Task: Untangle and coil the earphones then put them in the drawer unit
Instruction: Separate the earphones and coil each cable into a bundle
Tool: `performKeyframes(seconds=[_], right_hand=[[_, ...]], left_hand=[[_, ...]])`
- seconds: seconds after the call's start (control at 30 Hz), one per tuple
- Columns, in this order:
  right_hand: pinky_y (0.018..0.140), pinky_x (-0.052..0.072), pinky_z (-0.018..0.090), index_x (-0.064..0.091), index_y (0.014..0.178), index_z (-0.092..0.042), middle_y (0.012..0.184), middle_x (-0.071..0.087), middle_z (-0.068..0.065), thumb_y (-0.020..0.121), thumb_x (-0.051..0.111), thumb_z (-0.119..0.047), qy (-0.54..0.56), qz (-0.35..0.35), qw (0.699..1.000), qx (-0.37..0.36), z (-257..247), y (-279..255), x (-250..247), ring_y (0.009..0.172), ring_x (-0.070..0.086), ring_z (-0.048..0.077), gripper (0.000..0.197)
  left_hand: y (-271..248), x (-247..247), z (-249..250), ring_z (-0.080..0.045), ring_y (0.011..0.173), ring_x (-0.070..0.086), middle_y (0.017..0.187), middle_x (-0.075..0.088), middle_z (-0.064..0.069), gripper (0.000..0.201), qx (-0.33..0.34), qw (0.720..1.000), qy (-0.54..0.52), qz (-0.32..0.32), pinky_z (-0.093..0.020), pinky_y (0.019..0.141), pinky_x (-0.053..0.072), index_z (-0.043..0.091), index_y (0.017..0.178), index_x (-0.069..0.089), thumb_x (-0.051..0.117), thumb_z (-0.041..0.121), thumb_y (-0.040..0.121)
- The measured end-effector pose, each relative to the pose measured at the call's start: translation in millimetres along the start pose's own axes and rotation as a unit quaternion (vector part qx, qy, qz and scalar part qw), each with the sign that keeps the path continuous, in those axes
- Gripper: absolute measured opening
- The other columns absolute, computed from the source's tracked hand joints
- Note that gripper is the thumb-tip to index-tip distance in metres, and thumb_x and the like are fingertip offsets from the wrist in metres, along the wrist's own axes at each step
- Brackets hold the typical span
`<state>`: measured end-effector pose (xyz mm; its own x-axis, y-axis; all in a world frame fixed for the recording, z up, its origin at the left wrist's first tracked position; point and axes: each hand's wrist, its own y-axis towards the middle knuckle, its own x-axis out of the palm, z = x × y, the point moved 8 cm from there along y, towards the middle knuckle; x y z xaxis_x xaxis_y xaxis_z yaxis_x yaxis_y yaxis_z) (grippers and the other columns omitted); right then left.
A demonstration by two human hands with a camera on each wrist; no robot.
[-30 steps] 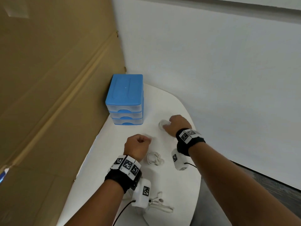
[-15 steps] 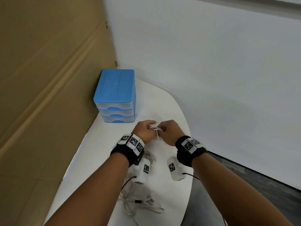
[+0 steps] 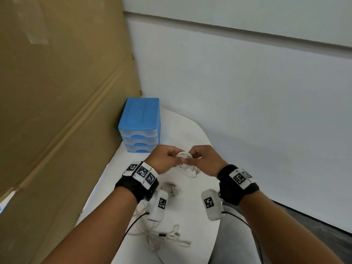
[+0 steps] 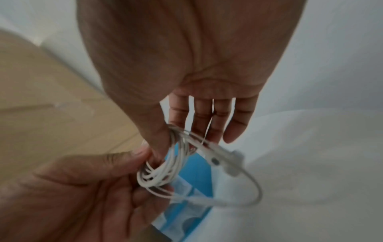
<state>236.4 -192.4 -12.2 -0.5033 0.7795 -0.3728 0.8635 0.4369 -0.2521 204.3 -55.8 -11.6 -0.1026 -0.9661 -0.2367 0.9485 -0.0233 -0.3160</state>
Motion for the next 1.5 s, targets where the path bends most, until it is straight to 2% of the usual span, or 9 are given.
performKeyframes(seconds=[0.13, 0.27, 0.37, 0.5, 0.67, 0.77, 1.1, 1.33, 1.5], right_hand=[[0.079, 0.049, 0.036, 0.062, 0.088, -0.006, 0.089, 0.068, 0.013, 0.09, 0.067, -0.01, 0.188, -0.019, 0.982, -0.001, -13, -22, 4, 0.082, 0.062, 0.025, 0.007], [0.072, 0.056, 0.037, 0.061, 0.092, -0.009, 0.093, 0.073, 0.012, 0.094, 0.062, -0.016, 0.308, -0.033, 0.951, -0.002, -29, -45, 9, 0.078, 0.07, 0.029, 0.007], [0.066, 0.054, 0.033, 0.063, 0.094, -0.009, 0.089, 0.069, 0.012, 0.09, 0.066, -0.014, 0.33, -0.039, 0.943, -0.005, -36, -61, 17, 0.073, 0.068, 0.027, 0.007], [0.063, 0.052, 0.031, 0.064, 0.092, -0.006, 0.076, 0.062, 0.013, 0.084, 0.069, 0.001, 0.344, -0.033, 0.938, -0.027, -38, -78, 25, 0.06, 0.059, 0.023, 0.011], [0.069, 0.053, 0.03, 0.068, 0.096, -0.003, 0.076, 0.061, 0.011, 0.084, 0.07, -0.017, 0.39, -0.025, 0.919, -0.045, -41, -92, 21, 0.066, 0.06, 0.021, 0.019], [0.069, 0.053, 0.03, 0.07, 0.094, -0.004, 0.077, 0.064, 0.01, 0.088, 0.061, -0.021, 0.38, -0.012, 0.924, -0.048, -44, -95, 15, 0.068, 0.062, 0.02, 0.02], [0.06, 0.047, 0.03, 0.065, 0.085, -0.006, 0.07, 0.057, 0.007, 0.099, 0.047, -0.005, 0.287, 0.066, 0.953, -0.073, -51, -97, -25, 0.064, 0.056, 0.021, 0.023], [0.056, 0.051, 0.029, 0.062, 0.084, -0.007, 0.071, 0.058, 0.009, 0.1, 0.045, -0.007, 0.216, 0.058, 0.969, -0.105, -93, -94, -41, 0.062, 0.062, 0.021, 0.023], [0.053, 0.05, 0.027, 0.067, 0.087, -0.01, 0.076, 0.064, 0.009, 0.097, 0.053, -0.012, 0.142, 0.12, 0.979, -0.087, -92, -88, -46, 0.064, 0.063, 0.022, 0.017]], left_hand=[[-19, 10, 24, -0.023, 0.083, 0.065, 0.098, 0.067, -0.016, 0.025, -0.021, 0.977, -0.209, -0.034, -0.036, 0.082, 0.055, 0.008, 0.106, 0.067, 0.051, -0.005, 0.093], [-33, 8, 38, -0.018, 0.064, 0.059, 0.076, 0.06, -0.012, 0.028, -0.017, 0.937, -0.348, -0.035, -0.033, 0.066, 0.054, 0.006, 0.106, 0.064, 0.044, -0.007, 0.092], [-42, 5, 41, -0.013, 0.056, 0.05, 0.07, 0.054, -0.007, 0.027, -0.008, 0.93, -0.367, -0.001, -0.026, 0.056, 0.048, 0.006, 0.103, 0.064, 0.043, -0.007, 0.093], [-54, -2, 44, -0.008, 0.049, 0.038, 0.067, 0.05, -0.004, 0.031, 0.007, 0.932, -0.362, 0.031, -0.023, 0.057, 0.035, 0.005, 0.105, 0.064, 0.039, -0.008, 0.094], [-69, -9, 47, -0.01, 0.05, 0.029, 0.062, 0.039, -0.002, 0.03, 0.011, 0.944, -0.329, 0.039, -0.023, 0.056, 0.025, 0.006, 0.106, 0.063, 0.038, -0.003, 0.094], [-78, -8, 52, -0.009, 0.047, 0.029, 0.061, 0.039, -0.002, 0.028, 0.016, 0.944, -0.329, 0.026, -0.019, 0.051, 0.026, 0.006, 0.105, 0.062, 0.038, -0.003, 0.093], [-97, 10, 55, -0.01, 0.053, 0.043, 0.063, 0.047, -0.004, 0.021, 0.043, 0.952, -0.3, -0.04, -0.019, 0.054, 0.038, 0.001, 0.106, 0.063, 0.044, 0.004, 0.099], [-106, 39, 53, -0.012, 0.056, 0.047, 0.064, 0.056, -0.006, 0.025, 0.022, 0.954, -0.275, -0.118, -0.02, 0.056, 0.042, 0.001, 0.114, 0.063, 0.047, 0.015, 0.1], [-106, 30, 61, -0.012, 0.051, 0.046, 0.063, 0.056, -0.005, 0.025, 0.05, 0.941, -0.329, -0.062, -0.019, 0.051, 0.039, 0.002, 0.119, 0.06, 0.046, 0.011, 0.1]])
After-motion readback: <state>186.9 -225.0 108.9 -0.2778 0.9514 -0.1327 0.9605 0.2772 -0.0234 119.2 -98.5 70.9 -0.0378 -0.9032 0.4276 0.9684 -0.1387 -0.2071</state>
